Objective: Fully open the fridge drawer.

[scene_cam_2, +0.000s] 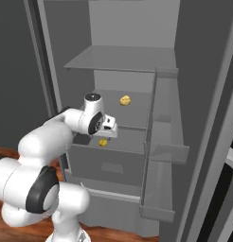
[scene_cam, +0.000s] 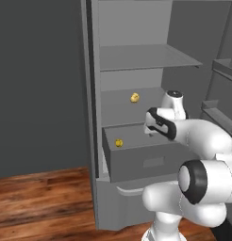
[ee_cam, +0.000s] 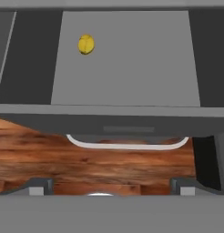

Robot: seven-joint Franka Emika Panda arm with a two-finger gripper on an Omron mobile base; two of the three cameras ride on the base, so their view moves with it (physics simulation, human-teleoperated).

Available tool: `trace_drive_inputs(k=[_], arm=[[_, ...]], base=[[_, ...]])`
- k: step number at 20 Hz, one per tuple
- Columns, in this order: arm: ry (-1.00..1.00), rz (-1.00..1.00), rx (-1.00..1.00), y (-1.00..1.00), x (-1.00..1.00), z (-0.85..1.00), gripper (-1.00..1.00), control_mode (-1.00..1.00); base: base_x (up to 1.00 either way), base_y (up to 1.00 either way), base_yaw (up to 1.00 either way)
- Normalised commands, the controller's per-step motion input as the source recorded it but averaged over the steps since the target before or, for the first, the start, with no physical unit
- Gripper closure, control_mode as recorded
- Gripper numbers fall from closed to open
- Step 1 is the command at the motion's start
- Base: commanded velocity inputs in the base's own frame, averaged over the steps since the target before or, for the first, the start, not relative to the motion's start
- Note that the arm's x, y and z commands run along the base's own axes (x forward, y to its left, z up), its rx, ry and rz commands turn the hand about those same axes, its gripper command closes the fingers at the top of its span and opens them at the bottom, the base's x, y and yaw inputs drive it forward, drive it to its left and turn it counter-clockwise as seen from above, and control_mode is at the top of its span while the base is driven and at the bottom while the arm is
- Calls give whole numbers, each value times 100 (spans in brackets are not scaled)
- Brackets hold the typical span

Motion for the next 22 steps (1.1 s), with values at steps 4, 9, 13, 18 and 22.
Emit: trace_drive_inputs(k=[4,9,13,18,22], arm=[[0,0,0,0,24,-36,-100,-100],[-3,0,0,0,21,-38,-100,-100],[-3,0,0,-5,23,-32,-100,-100],[-5,0,0,-6,29,-34,-100,-100],[-3,0,0,-2,34,-25,-100,-100]], base=[[0,0,0],[0,0,0],[0,0,0],[0,0,0],[0,0,0]])
